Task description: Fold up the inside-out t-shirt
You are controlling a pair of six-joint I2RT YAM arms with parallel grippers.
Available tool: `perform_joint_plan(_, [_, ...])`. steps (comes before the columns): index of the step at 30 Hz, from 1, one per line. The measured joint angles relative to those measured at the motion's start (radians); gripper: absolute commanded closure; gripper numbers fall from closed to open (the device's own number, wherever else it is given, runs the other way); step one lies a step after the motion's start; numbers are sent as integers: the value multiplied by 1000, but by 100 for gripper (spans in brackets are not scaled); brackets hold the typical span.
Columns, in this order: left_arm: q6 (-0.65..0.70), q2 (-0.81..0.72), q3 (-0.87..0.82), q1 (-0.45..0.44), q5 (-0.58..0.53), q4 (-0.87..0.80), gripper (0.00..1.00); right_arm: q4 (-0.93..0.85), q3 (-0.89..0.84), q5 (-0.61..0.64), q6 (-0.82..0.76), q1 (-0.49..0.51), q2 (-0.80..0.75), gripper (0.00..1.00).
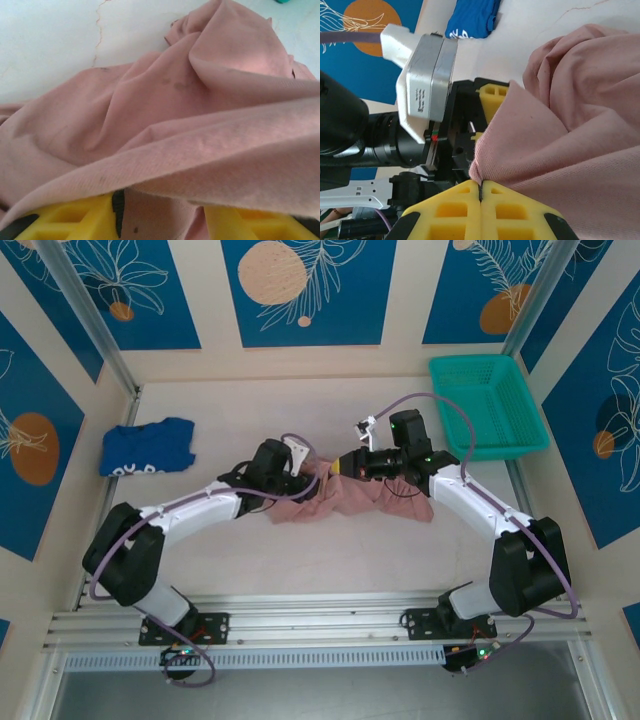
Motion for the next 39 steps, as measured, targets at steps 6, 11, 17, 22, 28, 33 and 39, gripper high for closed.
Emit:
perform_joint_plan(6, [5,25,8,2,124,37,46,2,0,-3,1,-17,3,100])
perform_joint_plan(11, [22,39,10,2,212,66,47,5,0,-15,2,-33,16,100])
perform_joint_plan(17, [38,116,56,2,236,73,88,-2,0,-22,-6,-42,26,100])
perform_joint_plan(22, [27,112,64,14,278,73,100,-117,27,92,-93,-49,23,100])
perform_joint_plan(28, [-66,-74,-26,54,452,75,100,-247,54,349,-192,-20,-24,83])
perform_joint_plan(33, [-204,-219,-61,81,521,54,100,-295,91,516,-248,36,-32,67])
perform_joint_plan(39, [-298,-235,-50,87,520,-38,100,-309,-6,567,-282,120,-183,53])
